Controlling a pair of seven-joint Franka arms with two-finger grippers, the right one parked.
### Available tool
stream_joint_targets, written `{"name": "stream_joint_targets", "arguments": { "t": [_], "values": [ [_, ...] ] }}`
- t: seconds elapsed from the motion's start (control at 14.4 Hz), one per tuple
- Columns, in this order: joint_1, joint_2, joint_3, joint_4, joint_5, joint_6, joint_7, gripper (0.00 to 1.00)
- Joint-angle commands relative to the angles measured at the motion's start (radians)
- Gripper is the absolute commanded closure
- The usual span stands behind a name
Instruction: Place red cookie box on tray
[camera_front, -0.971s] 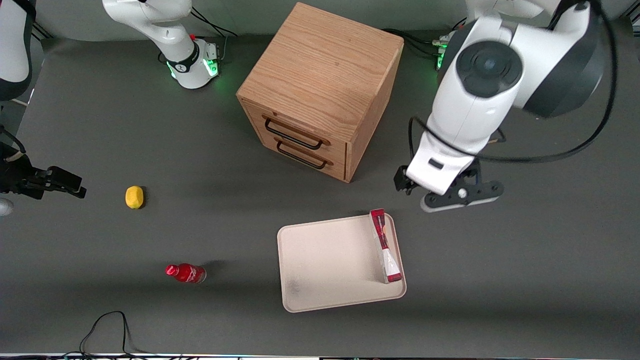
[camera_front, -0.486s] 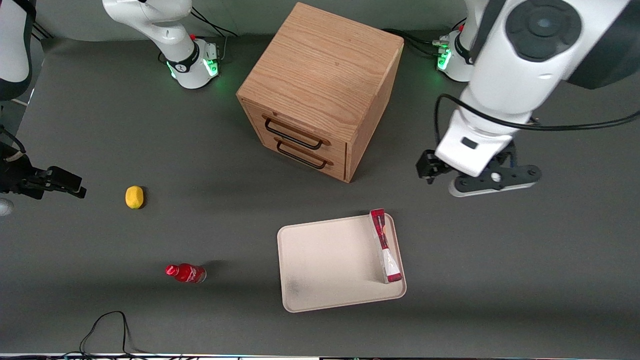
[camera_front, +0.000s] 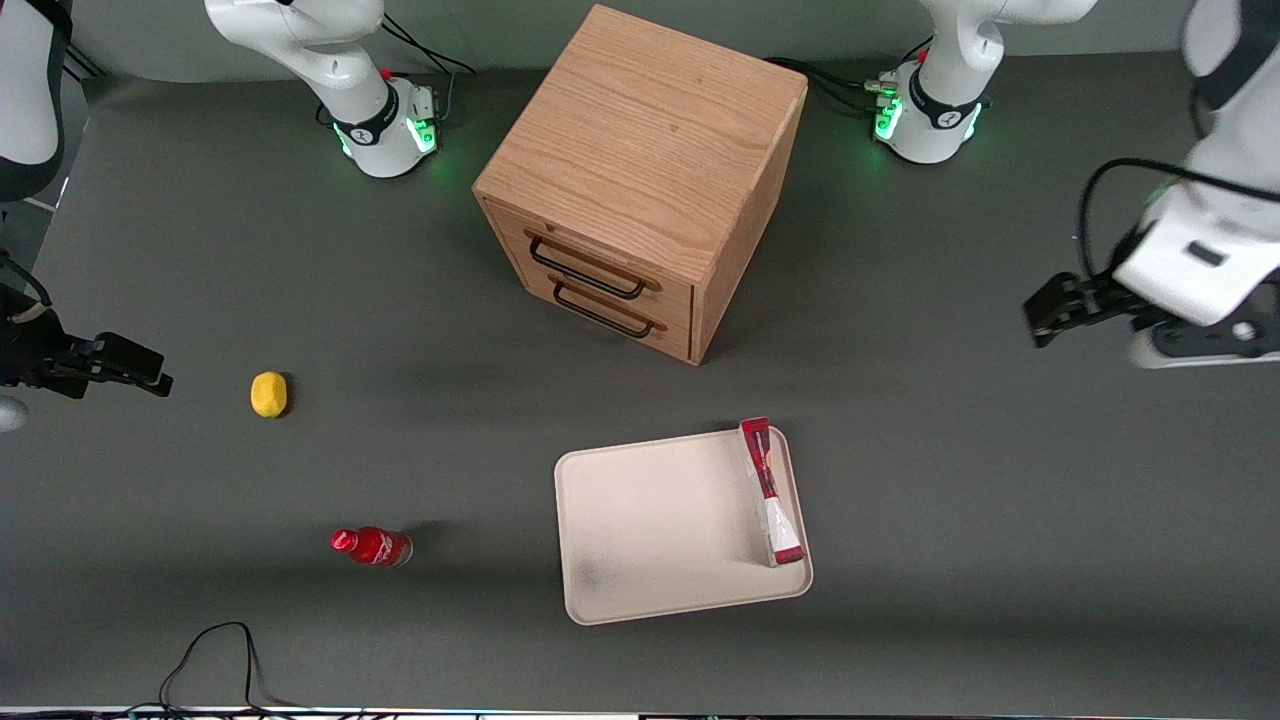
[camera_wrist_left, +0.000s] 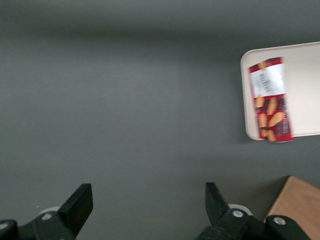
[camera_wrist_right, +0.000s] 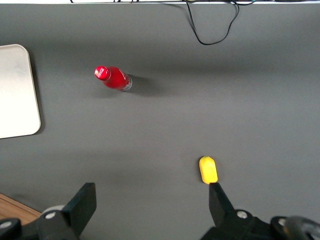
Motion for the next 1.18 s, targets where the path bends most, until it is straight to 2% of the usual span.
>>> {"name": "stream_joint_targets", "arguments": {
  "t": [0.0, 0.56, 0.83, 1.11],
  "values": [
    [0.068, -0.15, -0.016, -0.209, -0.002, 0.096, 0.065, 0.0],
    [0.072, -0.224, -0.008, -0.239, -0.01, 0.101, 0.084, 0.0],
    [0.094, -0.192, -0.014, -0.193, -0.024, 0.057, 0.125, 0.0],
    [0.115, -0.115, -0.04, -0.047, -0.024, -0.048, 0.124, 0.0]
  ]
}}
